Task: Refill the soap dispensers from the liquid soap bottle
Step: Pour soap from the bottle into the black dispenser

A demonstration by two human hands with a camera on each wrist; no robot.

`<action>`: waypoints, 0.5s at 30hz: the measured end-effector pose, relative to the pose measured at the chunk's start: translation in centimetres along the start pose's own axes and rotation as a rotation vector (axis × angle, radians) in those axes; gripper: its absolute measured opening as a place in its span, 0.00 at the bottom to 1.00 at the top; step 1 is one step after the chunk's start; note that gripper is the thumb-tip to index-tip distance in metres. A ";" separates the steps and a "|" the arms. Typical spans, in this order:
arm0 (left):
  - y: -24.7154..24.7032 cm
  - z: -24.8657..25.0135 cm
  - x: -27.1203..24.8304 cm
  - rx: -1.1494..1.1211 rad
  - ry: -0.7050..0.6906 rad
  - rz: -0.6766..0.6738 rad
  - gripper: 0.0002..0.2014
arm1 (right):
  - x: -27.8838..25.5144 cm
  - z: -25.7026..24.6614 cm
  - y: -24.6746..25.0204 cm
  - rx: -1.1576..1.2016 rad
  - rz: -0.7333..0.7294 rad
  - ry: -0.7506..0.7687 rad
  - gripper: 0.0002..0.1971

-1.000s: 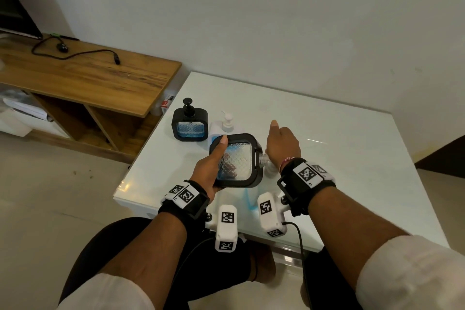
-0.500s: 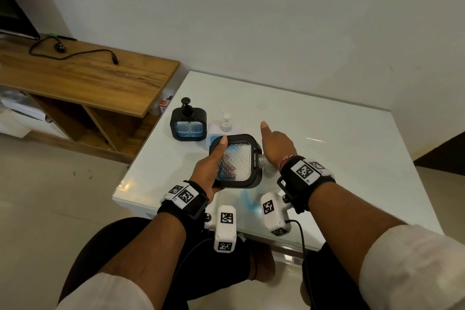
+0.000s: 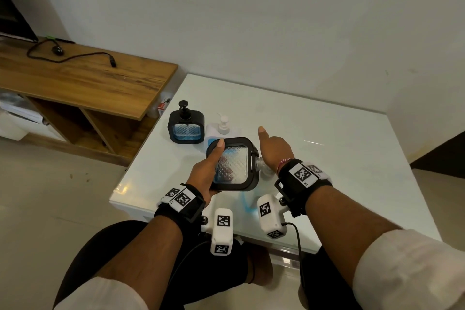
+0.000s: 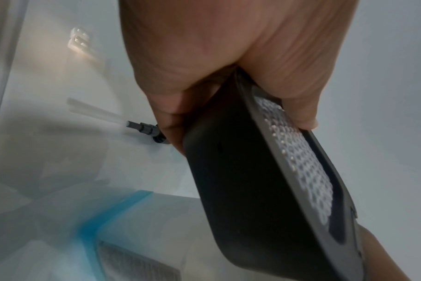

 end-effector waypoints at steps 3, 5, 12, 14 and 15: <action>0.2 0.1 -0.1 -0.010 -0.008 0.008 0.40 | -0.2 -0.6 0.6 0.041 0.034 0.025 0.35; 0.3 0.2 0.0 -0.014 -0.012 0.014 0.38 | -0.4 -1.0 1.0 0.074 0.056 0.051 0.35; 0.1 0.2 0.0 -0.003 -0.015 0.012 0.42 | -0.4 -0.3 0.4 -0.035 0.037 0.019 0.33; 0.2 0.2 -0.1 -0.010 -0.018 0.022 0.45 | -0.4 -0.4 0.7 0.041 0.042 0.014 0.35; 0.3 0.2 -0.1 -0.014 -0.017 0.022 0.45 | -0.5 -0.6 0.9 0.076 0.044 0.025 0.35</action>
Point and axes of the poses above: each hand's wrist, its own x-axis towards the middle knuckle, its own y-axis out of the back of the hand, z = x × y, the point moved 10 cm from there along x, towards the middle knuckle, and after that the axes turned 12 degrees about -x, right-handed, at the moved point
